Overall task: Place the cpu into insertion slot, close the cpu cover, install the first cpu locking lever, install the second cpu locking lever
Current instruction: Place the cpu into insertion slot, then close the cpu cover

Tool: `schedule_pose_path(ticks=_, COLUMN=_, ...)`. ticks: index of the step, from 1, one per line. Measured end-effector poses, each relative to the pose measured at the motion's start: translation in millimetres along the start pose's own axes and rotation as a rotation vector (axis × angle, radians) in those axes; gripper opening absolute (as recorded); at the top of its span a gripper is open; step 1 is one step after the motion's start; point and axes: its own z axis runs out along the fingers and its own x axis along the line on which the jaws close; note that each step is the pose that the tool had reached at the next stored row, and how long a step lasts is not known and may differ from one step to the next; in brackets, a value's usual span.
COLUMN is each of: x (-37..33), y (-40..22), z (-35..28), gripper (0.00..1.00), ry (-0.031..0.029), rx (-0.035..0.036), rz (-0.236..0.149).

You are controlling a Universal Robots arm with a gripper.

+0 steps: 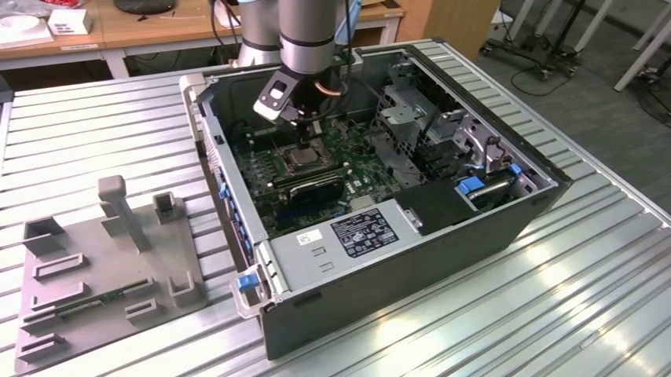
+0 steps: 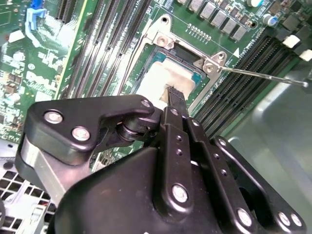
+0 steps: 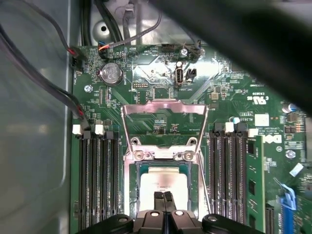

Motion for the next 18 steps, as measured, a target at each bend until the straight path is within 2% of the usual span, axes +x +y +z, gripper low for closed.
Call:
schedule_pose_path(ticks=6, x=0.4, y=0.4, z=-8.1, gripper=0.11, ry=-0.0045, rx=0.0, rz=0.0)
schedule_pose_path(ticks=10, x=0.4, y=0.4, z=-8.1, gripper=0.11, ry=-0.0064, rx=-0.0001, rz=0.0)
schedule_pose_path(ticks=18, x=0.4, y=0.4, z=-8.1, gripper=0.11, ry=-0.0066, rx=-0.0001, rz=0.0)
